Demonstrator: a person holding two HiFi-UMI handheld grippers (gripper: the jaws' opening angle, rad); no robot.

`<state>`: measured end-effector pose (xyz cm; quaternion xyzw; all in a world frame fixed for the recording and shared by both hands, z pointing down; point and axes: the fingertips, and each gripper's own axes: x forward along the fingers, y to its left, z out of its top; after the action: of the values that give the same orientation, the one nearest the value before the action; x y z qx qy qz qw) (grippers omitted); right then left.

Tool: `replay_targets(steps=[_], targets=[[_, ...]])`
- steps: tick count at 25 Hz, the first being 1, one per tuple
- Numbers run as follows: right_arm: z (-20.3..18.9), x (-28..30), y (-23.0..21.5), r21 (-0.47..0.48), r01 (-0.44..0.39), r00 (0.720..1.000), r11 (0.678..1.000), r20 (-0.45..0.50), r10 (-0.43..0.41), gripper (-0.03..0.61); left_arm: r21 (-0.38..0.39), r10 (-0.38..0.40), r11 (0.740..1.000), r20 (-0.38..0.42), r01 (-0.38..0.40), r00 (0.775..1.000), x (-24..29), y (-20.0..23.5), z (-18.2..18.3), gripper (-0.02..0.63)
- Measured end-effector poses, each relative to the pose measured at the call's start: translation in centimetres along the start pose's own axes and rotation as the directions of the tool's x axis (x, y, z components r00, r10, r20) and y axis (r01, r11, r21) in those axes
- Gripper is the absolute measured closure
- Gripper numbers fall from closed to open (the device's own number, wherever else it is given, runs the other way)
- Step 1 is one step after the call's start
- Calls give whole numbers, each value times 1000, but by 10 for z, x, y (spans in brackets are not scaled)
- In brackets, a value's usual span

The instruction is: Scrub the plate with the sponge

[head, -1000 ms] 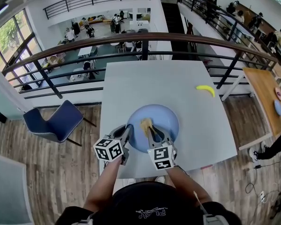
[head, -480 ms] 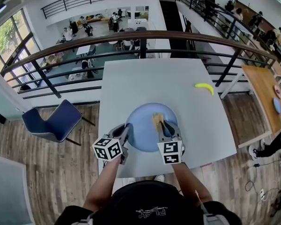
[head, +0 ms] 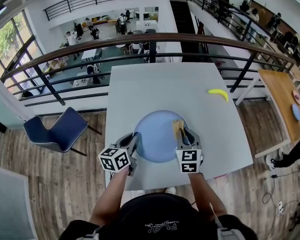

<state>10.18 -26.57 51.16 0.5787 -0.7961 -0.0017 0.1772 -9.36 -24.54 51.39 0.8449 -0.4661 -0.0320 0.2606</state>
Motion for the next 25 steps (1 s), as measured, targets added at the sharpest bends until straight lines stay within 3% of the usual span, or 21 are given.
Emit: replay_targets(steps=[7, 11, 15, 18, 25], targets=[[-2, 0, -2, 6, 13, 1000, 1000, 2, -13, 537, -4, 17, 1000, -4, -17, 1000, 3, 6, -2, 580], [18, -9, 17, 43, -24, 998, 999, 66, 21, 537, 28, 32, 999, 32, -33, 999, 1, 4, 8, 583], [44, -24, 77, 16, -158, 979, 987, 132, 154, 537, 34, 31, 999, 66, -34, 997, 1, 3, 18, 584], [44, -29, 124, -37, -258, 958, 966, 122, 260, 537, 33, 37, 999, 82, -39, 996, -1, 3, 23, 584], [27, -21, 178, -122, -358, 929, 926, 56, 366, 537, -4, 49, 999, 116, -49, 992, -9, 8, 29, 584]])
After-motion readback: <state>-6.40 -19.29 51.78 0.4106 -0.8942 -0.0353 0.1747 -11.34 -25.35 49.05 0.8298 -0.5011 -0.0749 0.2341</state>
